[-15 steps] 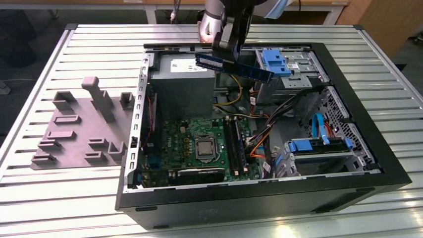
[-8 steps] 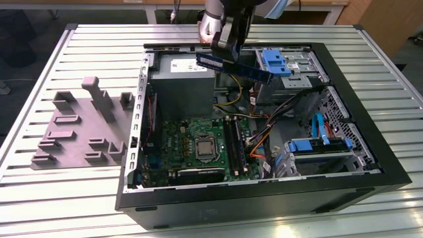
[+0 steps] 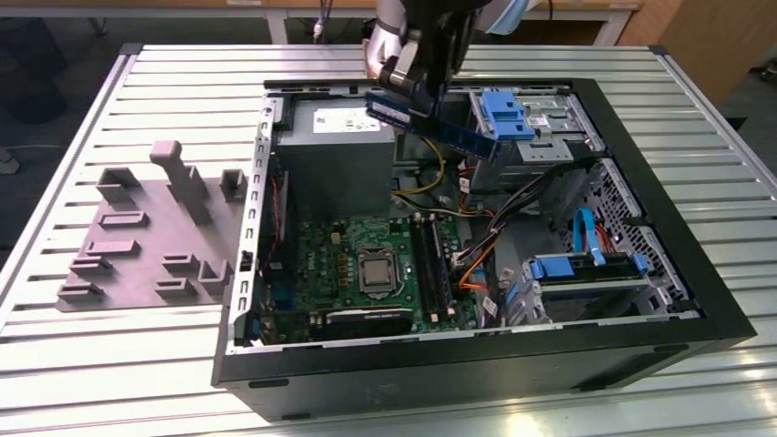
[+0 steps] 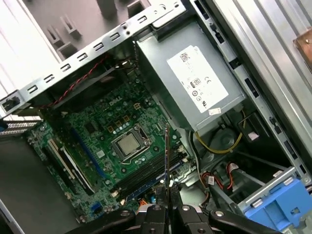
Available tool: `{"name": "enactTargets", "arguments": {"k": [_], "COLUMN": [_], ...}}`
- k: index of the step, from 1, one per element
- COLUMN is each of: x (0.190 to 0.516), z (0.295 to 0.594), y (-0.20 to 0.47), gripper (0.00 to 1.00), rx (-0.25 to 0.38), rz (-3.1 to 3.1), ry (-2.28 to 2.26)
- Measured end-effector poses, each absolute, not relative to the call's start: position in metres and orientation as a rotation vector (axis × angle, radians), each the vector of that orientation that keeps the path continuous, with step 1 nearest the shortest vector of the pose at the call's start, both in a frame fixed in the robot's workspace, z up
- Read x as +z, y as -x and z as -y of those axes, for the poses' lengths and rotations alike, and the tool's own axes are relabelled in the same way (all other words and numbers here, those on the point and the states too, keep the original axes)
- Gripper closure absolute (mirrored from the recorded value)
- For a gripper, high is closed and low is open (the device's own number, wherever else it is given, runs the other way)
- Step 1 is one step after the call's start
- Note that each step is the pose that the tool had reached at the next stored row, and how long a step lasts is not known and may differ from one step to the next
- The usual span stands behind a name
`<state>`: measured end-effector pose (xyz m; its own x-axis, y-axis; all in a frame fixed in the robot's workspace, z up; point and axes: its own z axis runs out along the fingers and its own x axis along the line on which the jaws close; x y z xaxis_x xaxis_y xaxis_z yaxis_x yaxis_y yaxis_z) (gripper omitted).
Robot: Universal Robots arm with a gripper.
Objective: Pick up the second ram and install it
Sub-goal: 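Insert the second ram into the second slot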
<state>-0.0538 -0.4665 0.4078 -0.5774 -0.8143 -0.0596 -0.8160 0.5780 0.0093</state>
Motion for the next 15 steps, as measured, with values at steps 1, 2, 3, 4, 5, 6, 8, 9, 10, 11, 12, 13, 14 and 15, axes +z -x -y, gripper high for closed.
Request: {"name": "enactTargets", "arguments": {"k": [1,2,3,4,5,6,8,9,10,11,12,13,14,15], "x": [0.4077,0.4076,0.4075,0.4074,0.4074,0.4073,0.4071,0.4071,0.4071,0.4071,0.4071,0.4071,0.4071,0.4071], "z": [0.4665,0.4665,0.4665,0.4665,0.4665,0.4665,0.4665,0.4665,0.4665,0.4665,0.4665,0.4665,0.4665,0.4665], "y": [0.0538,0.0538,0.0538,0.0538,0.0538,0.0538,0.0538,0.0538,0.0538,0.0538,0.0538,0.0538,0.0538,0.0538], "gripper": [0.86,0.86,0.86,0.86,0.86,0.86,0.86,0.86,0.86,0.86,0.86,0.86,0.86,0.86], "rx": [0.054,0.054,0.053,0.052,0.052,0.051,0.049,0.049,0.049,0.049,0.049,0.049,0.049,0.049], "rz": [-2.760,-2.772,-2.785,-2.796,-2.808,-2.819,-2.841,-2.850,-2.853,-2.854,-2.854,-2.854,-2.854,-2.854], "ry": [1.394,1.370,1.343,1.318,1.292,1.267,1.217,1.195,1.185,1.183,1.183,1.183,1.183,1.183]}}
